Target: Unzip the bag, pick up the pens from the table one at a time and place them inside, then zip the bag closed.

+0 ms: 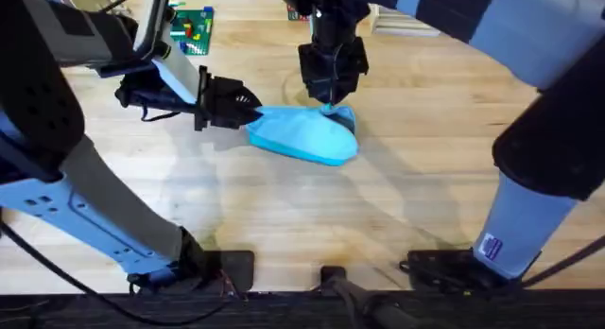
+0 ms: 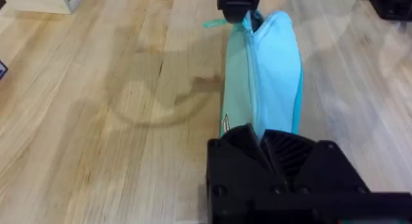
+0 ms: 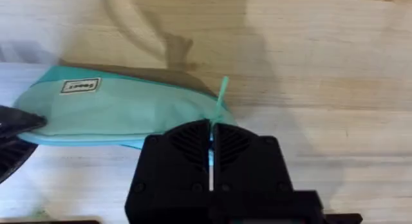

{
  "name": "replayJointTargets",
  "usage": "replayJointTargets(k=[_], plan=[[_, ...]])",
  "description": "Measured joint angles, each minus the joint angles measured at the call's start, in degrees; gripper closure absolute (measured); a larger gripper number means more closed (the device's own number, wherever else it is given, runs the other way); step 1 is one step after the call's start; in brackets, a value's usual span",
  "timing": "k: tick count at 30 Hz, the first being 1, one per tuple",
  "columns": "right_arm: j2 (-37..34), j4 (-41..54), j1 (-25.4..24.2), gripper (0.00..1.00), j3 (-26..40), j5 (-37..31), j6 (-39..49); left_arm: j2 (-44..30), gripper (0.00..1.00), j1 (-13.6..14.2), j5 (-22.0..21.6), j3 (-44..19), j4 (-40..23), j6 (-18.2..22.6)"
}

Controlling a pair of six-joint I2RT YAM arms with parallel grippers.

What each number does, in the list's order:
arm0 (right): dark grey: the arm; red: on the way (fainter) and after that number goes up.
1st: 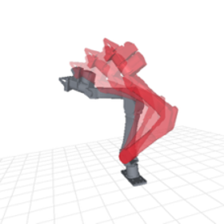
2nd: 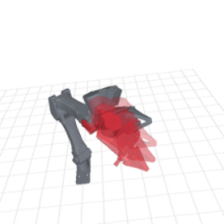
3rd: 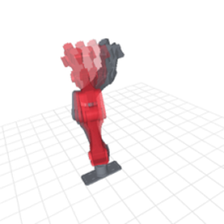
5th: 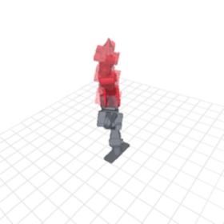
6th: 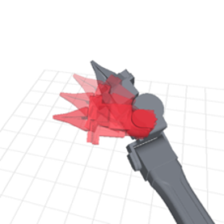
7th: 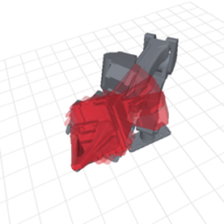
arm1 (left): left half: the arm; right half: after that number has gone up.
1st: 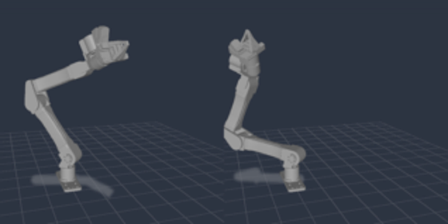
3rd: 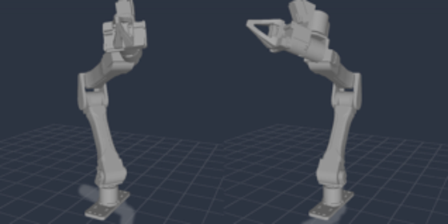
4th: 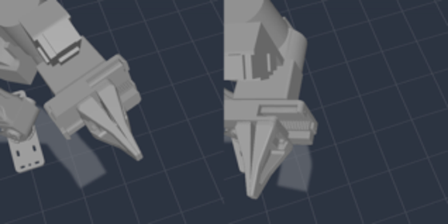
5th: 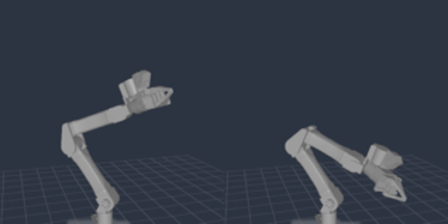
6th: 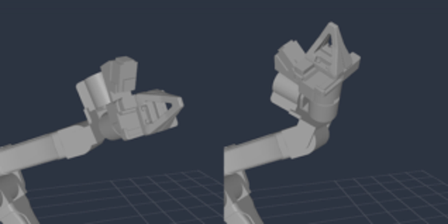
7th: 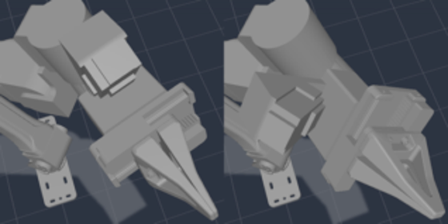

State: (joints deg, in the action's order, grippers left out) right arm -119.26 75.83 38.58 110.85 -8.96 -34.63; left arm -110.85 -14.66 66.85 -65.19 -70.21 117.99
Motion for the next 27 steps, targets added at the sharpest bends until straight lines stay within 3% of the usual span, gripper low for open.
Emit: replayJointTargets(k=[26, 27], plan=[[0.00, 4.15, -6.64, 0.968, 0.00, 1.51, 4.93, 0.00, 0.959, -0.18, 0.48, 0.00, -0.37, 0.00], [0.00, 4.88, -7.95, 0.967, -0.02, -1.24, 5.35, 0.00, 0.959, -1.24, -0.33, 0.06, -1.73, 0.00]])
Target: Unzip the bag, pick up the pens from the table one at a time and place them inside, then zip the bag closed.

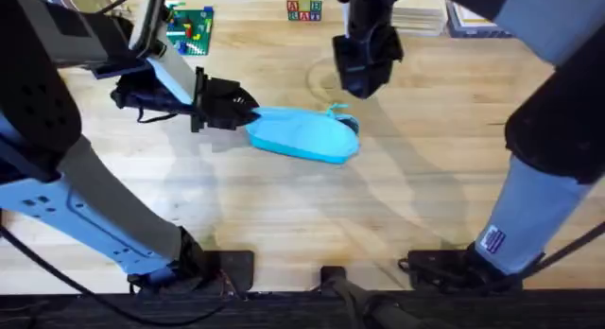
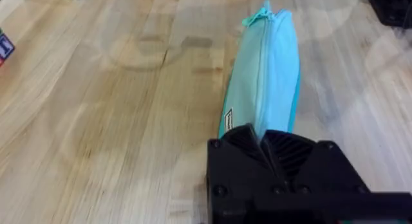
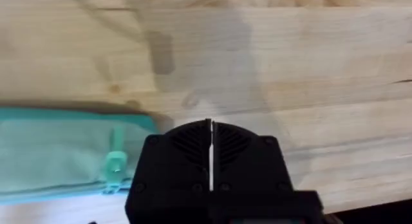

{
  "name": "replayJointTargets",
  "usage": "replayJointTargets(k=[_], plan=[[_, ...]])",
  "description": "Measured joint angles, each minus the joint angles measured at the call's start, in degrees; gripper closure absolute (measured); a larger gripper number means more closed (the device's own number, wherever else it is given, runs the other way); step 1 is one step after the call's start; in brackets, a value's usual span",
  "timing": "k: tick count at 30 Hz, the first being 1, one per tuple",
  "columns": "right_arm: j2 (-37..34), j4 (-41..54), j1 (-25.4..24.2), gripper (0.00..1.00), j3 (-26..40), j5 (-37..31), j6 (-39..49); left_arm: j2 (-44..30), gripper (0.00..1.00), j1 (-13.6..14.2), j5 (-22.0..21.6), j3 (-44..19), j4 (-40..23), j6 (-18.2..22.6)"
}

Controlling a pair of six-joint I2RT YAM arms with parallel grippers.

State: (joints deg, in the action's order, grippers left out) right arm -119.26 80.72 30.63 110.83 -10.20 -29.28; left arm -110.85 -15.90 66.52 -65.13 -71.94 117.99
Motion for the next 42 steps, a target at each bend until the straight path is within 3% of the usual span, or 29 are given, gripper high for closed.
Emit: replayJointTargets(k=[6, 34, 42], plan=[[0.00, -1.71, -2.60, 0.968, -3.52, -3.51, 0.44, 0.00, 0.959, -3.04, -0.41, 0.05, -1.32, 0.00], [0.07, -2.94, -2.41, 0.968, -5.62, -3.73, 0.61, 0.00, 0.958, -3.11, -0.52, 0.05, -1.38, 0.00], [6.01, -3.38, -2.41, 0.967, -5.99, -3.74, 0.59, 0.00, 0.959, -3.11, -0.52, 0.05, -1.38, 0.00]])
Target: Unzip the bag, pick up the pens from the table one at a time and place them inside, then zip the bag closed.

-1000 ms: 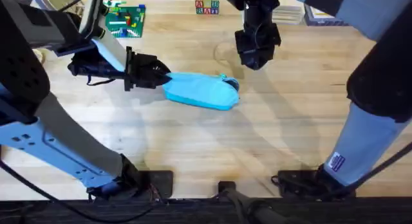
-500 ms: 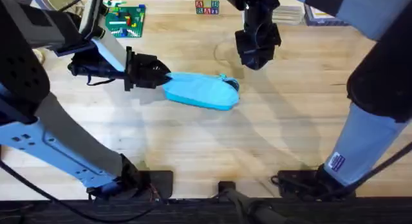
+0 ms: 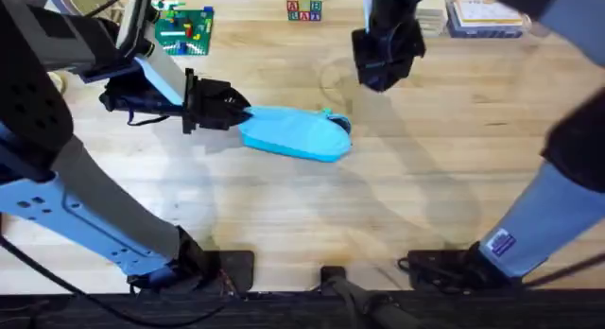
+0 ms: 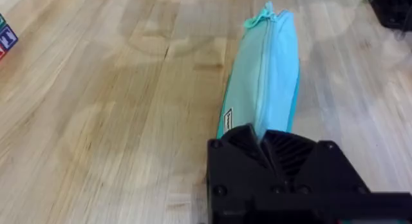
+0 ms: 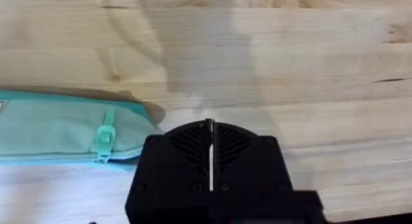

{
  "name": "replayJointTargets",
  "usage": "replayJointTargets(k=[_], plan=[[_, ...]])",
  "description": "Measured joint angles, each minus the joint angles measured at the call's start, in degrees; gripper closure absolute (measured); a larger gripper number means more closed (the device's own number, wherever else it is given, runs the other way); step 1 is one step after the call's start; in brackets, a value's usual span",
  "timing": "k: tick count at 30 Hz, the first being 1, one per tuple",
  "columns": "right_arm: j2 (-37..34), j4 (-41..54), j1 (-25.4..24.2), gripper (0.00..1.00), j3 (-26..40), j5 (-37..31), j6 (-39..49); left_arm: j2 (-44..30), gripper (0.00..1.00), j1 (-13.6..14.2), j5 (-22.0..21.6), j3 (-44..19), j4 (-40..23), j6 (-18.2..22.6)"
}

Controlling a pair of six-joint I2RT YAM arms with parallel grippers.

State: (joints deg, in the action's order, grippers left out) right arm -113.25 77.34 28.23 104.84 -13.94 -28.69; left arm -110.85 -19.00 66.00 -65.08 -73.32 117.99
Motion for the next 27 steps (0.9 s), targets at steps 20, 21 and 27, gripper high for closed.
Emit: replayJointTargets(k=[20, 21, 27], plan=[[16.06, 3.63, 0.25, 0.782, -0.11, -2.98, -2.92, 0.00, 0.959, 0.00, 0.00, 0.00, 0.00, 0.00], [16.96, 3.78, 0.43, 0.647, -0.46, -3.79, -3.48, 0.00, 0.959, 0.00, 0.00, 0.00, 0.00, 0.00], [23.32, 2.77, 4.04, 0.012, -7.23, -6.11, -5.49, 0.00, 0.958, 0.00, 0.00, 0.00, 0.00, 0.00]])
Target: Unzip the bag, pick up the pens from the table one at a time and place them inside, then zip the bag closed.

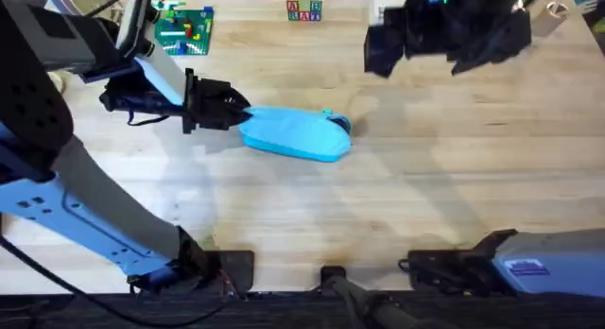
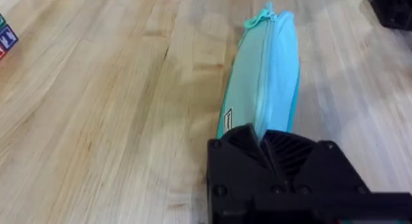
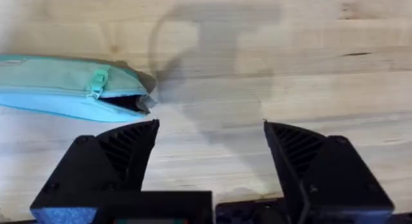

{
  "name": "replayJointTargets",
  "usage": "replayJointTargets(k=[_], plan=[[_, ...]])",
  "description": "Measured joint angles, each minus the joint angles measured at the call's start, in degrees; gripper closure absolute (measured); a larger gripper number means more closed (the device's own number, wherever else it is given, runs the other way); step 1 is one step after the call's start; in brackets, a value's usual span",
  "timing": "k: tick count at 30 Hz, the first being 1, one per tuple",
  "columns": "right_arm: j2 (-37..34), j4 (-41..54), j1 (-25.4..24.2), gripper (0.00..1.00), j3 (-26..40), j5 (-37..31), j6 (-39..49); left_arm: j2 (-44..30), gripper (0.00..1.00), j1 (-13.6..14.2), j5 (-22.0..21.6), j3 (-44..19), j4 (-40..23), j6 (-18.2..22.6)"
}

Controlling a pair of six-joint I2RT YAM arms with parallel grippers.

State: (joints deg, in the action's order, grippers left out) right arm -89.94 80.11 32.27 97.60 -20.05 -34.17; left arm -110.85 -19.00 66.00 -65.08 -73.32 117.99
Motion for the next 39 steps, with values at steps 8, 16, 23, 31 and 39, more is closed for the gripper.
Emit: replayJointTargets(k=[8, 16, 23, 31, 39], plan=[[7.52, -7.31, 2.39, 0.006, -11.39, 2.40, -2.55, 0.00, 0.959, 0.00, 0.00, 0.00, 0.00, 0.00], [8.07, -14.68, 2.50, 0.005, -12.50, 8.35, -2.86, 0.00, 0.958, 0.00, 0.00, 0.00, 0.00, 0.00], [8.07, -21.64, 2.97, 0.005, -12.52, 10.87, -2.71, 0.00, 0.959, 0.00, 0.00, 0.00, 0.00, 0.00], [5.91, -24.69, 5.11, 0.005, -12.52, 11.48, -2.71, 0.00, 0.959, 0.00, 0.00, 0.00, 0.00, 0.00], [-1.01, -24.37, 5.60, 0.005, -10.95, 14.07, -2.71, 0.00, 0.959, 0.00, 0.00, 0.00, 0.02, 0.00]])
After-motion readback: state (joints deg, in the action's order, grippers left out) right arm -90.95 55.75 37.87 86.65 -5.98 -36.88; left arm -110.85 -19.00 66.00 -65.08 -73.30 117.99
